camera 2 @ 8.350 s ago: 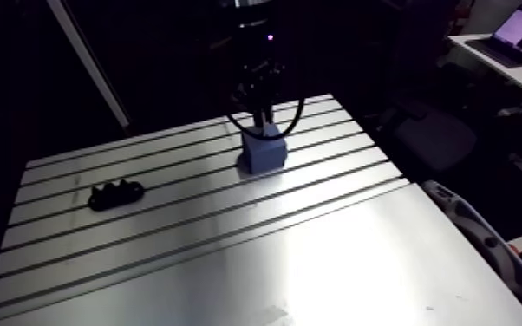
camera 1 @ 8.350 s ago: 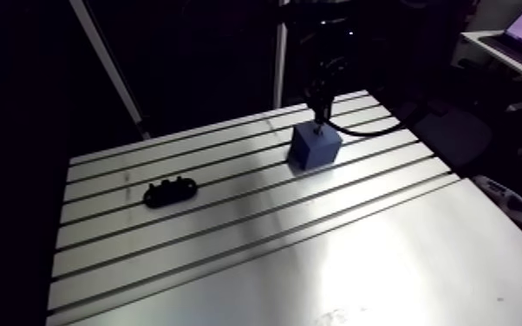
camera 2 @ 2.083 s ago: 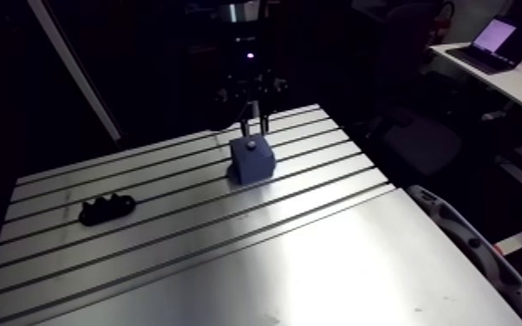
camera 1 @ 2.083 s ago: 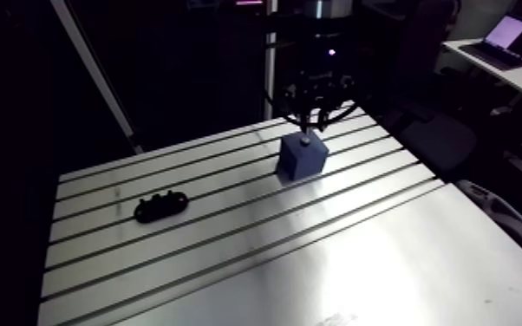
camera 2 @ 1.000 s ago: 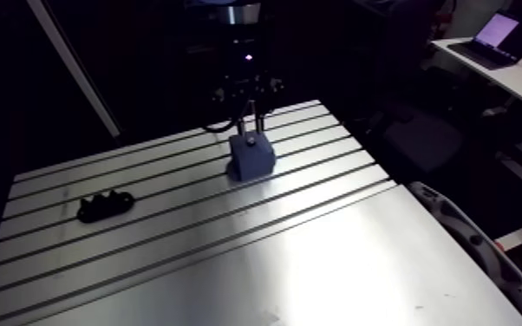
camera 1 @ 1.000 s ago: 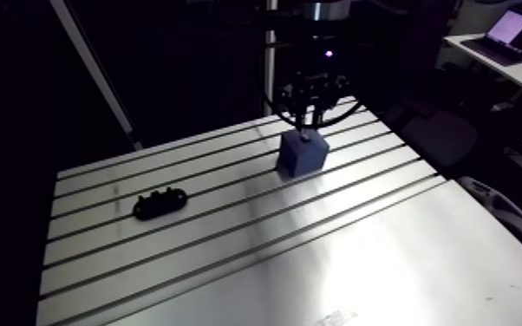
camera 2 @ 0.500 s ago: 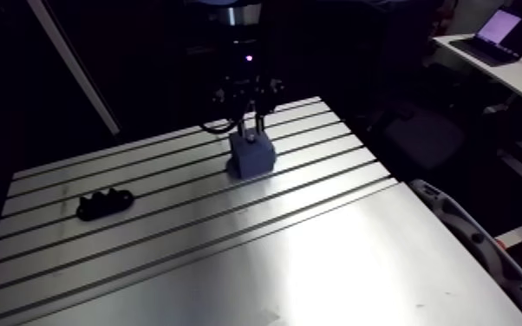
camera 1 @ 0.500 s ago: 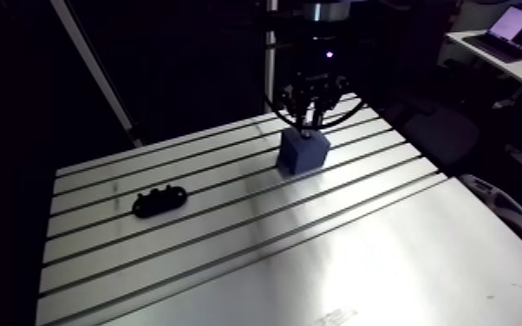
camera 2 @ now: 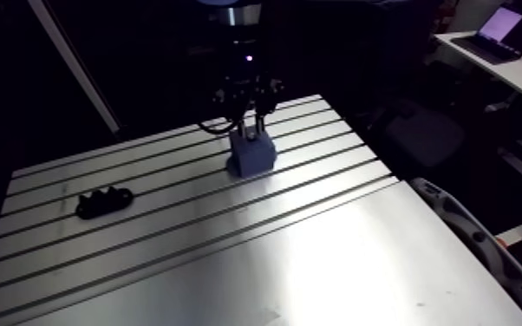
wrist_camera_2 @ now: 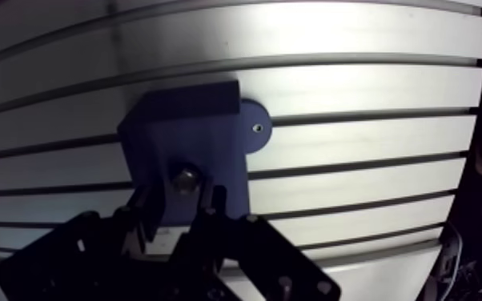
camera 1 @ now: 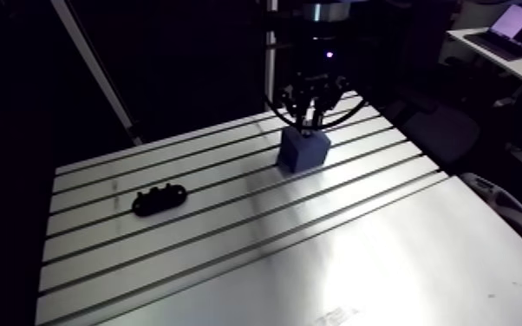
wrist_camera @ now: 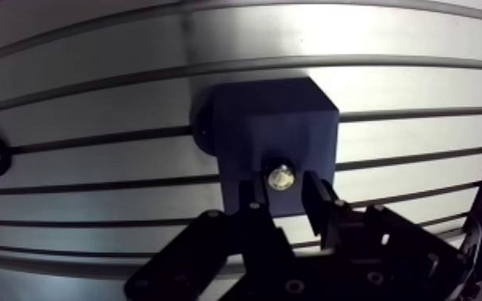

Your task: Pick up the M10 bolt and insert it into the hex recess until seated.

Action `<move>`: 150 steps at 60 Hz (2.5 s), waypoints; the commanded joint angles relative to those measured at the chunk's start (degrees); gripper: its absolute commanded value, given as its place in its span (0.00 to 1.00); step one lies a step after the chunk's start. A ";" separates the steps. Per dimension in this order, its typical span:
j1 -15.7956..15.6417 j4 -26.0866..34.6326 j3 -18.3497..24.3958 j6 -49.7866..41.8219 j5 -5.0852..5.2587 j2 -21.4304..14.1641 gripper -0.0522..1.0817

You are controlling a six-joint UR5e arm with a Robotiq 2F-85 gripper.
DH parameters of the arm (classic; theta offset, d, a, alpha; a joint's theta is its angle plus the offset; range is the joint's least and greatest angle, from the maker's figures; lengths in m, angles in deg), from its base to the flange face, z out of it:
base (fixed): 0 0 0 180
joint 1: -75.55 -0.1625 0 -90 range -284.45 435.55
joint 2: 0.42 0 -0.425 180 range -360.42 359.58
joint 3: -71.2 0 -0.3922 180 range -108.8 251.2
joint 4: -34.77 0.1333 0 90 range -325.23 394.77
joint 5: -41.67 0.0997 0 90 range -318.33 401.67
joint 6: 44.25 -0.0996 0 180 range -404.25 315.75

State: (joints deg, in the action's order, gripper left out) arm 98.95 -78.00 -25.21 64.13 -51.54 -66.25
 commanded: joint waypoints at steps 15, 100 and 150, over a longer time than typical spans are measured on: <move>-0.02 -0.05 0.04 0.04 0.00 0.47 0.59; -0.19 -0.05 -0.05 0.48 -0.09 0.58 0.64; -0.46 0.04 0.04 5.99 -0.26 0.49 0.65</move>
State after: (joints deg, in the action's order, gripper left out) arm 98.53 -77.97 -25.25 68.71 -51.73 -65.76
